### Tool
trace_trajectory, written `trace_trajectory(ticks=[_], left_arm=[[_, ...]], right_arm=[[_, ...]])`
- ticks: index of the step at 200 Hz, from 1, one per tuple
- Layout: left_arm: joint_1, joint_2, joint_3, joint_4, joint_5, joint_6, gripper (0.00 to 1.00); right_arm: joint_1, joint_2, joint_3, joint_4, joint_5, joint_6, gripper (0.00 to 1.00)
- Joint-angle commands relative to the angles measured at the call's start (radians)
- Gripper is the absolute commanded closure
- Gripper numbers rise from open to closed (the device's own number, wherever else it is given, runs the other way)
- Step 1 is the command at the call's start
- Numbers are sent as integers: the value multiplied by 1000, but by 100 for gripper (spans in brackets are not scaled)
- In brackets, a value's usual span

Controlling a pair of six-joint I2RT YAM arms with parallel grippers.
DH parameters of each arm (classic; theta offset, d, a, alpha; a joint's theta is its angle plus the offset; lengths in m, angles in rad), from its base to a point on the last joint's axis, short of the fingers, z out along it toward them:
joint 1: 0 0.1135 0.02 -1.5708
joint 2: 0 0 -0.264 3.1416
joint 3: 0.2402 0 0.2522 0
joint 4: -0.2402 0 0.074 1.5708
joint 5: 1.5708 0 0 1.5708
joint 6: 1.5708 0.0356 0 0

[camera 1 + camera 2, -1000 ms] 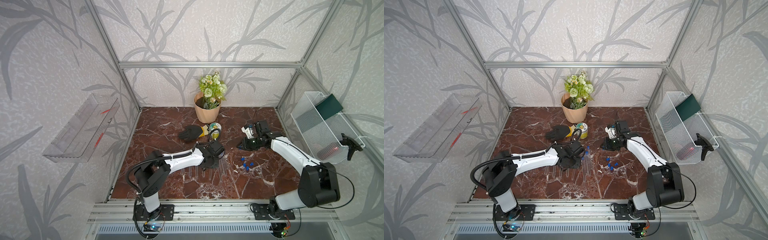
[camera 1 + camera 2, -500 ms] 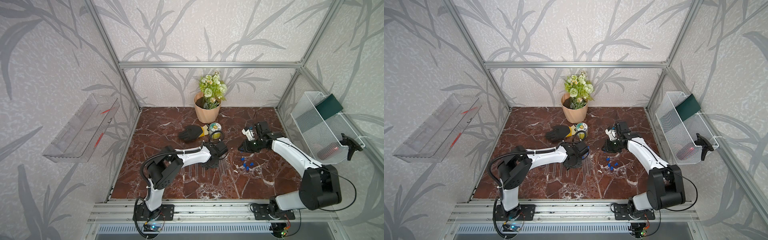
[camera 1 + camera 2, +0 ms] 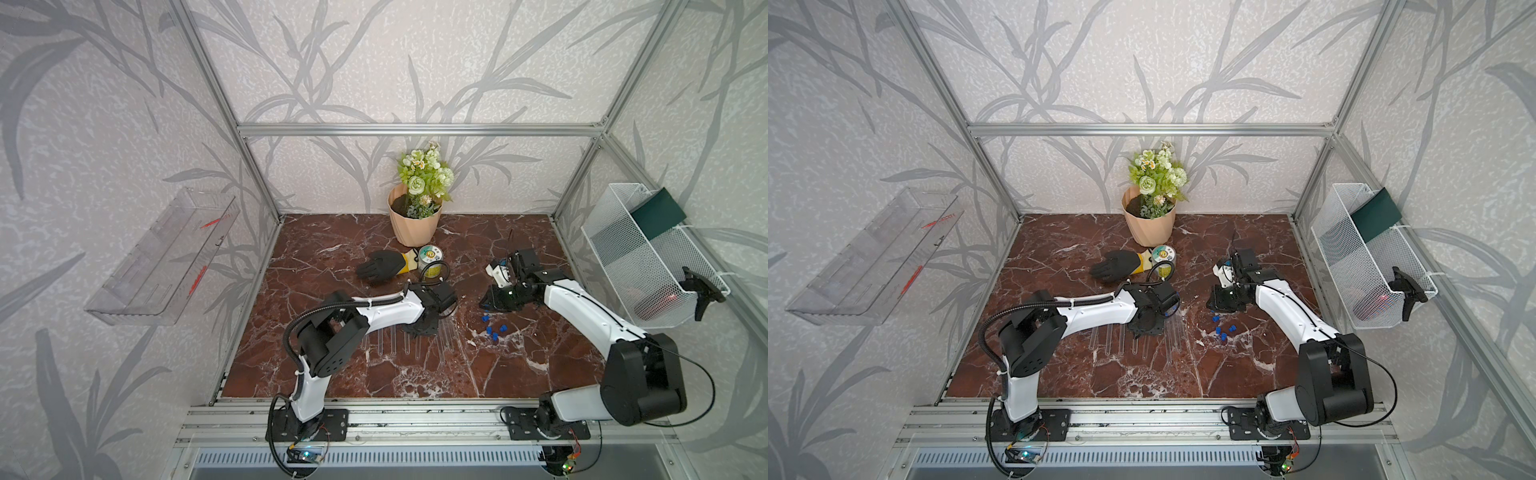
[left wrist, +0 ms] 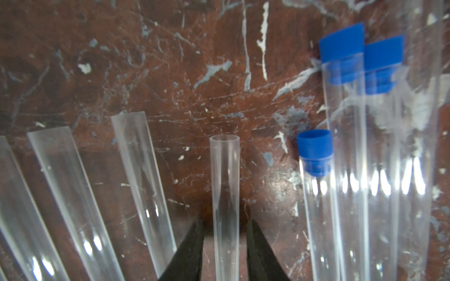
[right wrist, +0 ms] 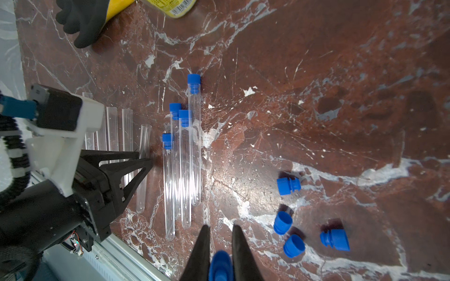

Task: Remove stoppers from test tubes
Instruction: Place the test tube at the center of the board, then place the stopper at the center of the board.

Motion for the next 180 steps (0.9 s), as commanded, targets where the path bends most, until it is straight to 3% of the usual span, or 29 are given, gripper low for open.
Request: trace_trajectory(ticks=[1,78,180], left_arm=[[4,-15,32,-57,-15,13,65],[3,-129,9,-136,-38,46,57],[-22,-205,-70,-48,73,53,45]], right_arm=[[15,-15,-9,-19,31,-20,97],[101,95,-10,-36,164,-81,98],[162,245,-10,0,271,-96,92]])
